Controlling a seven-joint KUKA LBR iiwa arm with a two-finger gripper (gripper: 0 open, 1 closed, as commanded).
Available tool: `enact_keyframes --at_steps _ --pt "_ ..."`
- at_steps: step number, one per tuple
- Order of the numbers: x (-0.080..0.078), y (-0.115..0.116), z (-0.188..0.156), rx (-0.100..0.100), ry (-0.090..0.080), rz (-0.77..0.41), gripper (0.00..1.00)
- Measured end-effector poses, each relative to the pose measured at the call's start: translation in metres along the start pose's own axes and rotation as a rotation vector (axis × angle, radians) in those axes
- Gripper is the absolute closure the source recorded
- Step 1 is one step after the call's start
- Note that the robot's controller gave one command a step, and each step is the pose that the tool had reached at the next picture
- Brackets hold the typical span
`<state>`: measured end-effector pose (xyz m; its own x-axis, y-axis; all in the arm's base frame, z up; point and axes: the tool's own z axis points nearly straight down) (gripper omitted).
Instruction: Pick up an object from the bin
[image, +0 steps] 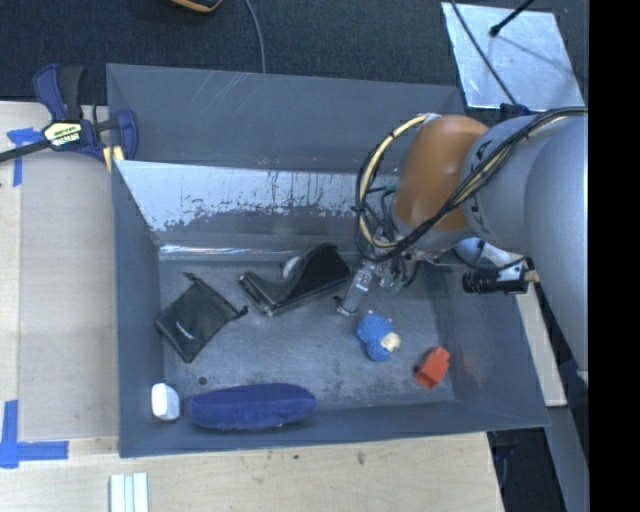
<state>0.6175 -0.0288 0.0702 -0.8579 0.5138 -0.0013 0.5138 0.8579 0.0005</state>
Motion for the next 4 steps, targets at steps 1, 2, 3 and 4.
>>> enact_keyframes --at_steps 1,2,3,4 --pt "-0.001 0.0 -0.001 0.0 -0.003 0.0 1.0" --pt "0.0 0.0 0.0 0.0 0.0 -0.001 0.0" --pt "-0.031 -0.048 0.0 0.001 0.001 -0.049 0.0" --pt "-0.021 -0.095 -0.079 0.0 -0.009 -0.351 0.0"
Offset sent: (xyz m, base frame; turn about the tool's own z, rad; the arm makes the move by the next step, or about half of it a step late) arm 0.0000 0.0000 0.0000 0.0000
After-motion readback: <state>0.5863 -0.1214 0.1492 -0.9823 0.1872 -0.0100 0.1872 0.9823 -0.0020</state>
